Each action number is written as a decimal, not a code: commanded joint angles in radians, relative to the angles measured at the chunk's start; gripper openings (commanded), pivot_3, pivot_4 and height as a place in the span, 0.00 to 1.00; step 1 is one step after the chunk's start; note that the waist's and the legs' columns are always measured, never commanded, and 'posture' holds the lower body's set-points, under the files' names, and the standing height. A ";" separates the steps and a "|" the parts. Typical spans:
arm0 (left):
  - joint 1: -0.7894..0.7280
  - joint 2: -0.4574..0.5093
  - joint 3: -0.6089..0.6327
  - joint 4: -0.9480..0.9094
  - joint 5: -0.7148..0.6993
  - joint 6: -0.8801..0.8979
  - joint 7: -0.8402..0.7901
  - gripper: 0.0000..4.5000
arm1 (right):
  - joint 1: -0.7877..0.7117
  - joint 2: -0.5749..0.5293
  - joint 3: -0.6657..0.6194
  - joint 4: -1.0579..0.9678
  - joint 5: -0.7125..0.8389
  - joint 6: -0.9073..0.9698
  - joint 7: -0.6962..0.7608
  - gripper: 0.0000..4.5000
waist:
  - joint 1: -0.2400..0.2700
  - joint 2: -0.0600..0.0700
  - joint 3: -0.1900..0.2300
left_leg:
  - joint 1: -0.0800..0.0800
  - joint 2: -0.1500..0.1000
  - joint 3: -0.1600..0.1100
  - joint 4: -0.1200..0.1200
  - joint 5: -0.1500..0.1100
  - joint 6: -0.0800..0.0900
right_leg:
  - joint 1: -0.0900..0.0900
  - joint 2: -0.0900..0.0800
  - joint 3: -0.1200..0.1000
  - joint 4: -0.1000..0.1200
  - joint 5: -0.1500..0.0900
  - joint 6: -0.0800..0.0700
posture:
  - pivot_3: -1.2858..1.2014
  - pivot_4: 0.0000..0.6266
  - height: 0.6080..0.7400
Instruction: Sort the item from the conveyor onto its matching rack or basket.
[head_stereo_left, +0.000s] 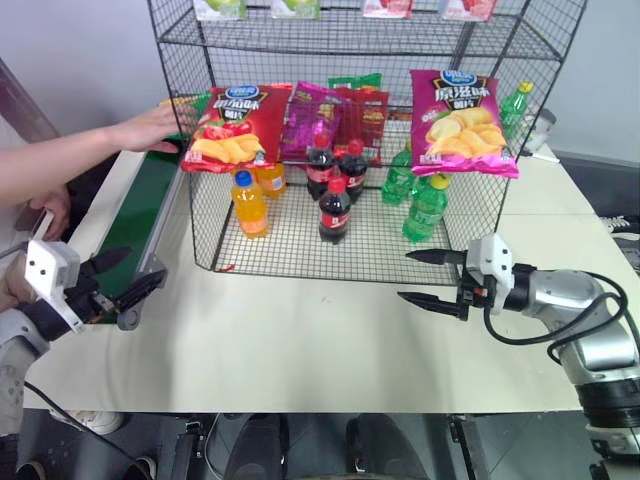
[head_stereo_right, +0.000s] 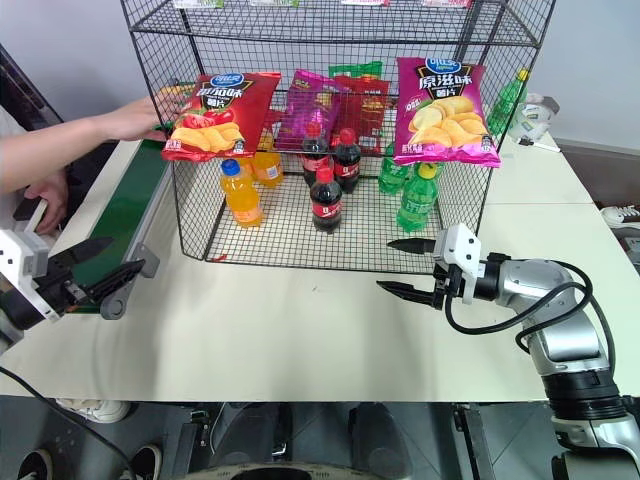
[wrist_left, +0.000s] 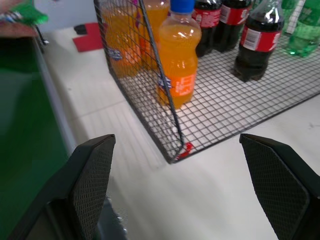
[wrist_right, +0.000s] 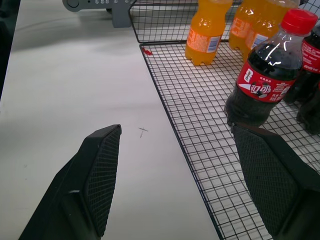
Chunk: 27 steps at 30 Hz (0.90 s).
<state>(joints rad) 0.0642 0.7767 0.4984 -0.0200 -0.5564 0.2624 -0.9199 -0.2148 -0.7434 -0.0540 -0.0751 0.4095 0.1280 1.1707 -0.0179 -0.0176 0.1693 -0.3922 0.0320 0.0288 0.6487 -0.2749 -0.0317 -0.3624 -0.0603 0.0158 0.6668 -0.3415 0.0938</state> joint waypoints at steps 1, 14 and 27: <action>-0.008 -0.004 0.044 -0.032 -0.003 -0.030 0.020 0.95 | -0.019 0.006 -0.006 -0.031 0.027 0.014 0.005 0.81 | 0.000 0.000 0.000 | 0.000 0.000 0.000 0.000 0.000 0.000 | 0.000 0.000 0.000 0.000 0.000 0.000 | 0.52 0.24 0.99; 0.103 -0.045 0.092 -0.029 0.209 -0.360 0.121 0.95 | -0.125 0.152 0.164 -0.117 0.085 0.128 0.026 0.99 | -0.002 0.000 0.000 | 0.000 0.000 0.000 0.000 0.000 0.000 | 0.000 0.000 0.000 0.000 0.000 0.000 | 0.52 0.24 0.99; 0.381 -0.007 0.258 0.085 0.657 -0.909 0.371 0.95 | -0.210 0.249 0.219 0.007 0.030 0.040 0.048 0.99 | -0.003 -0.001 -0.001 | -0.001 0.000 0.000 -0.002 0.000 0.000 | -0.002 -0.002 0.000 -0.001 0.000 0.000 | 0.52 0.24 0.99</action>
<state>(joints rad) 0.4282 0.7660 0.7099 0.0700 0.0587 -0.5701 -0.5919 -0.4047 -0.5084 0.1652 -0.0715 0.4366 0.1951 1.2074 -0.0211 -0.0190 0.1684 -0.3928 0.0319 0.0291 0.6469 -0.2751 -0.0317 -0.3640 -0.0624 0.0159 0.6656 -0.3415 0.0933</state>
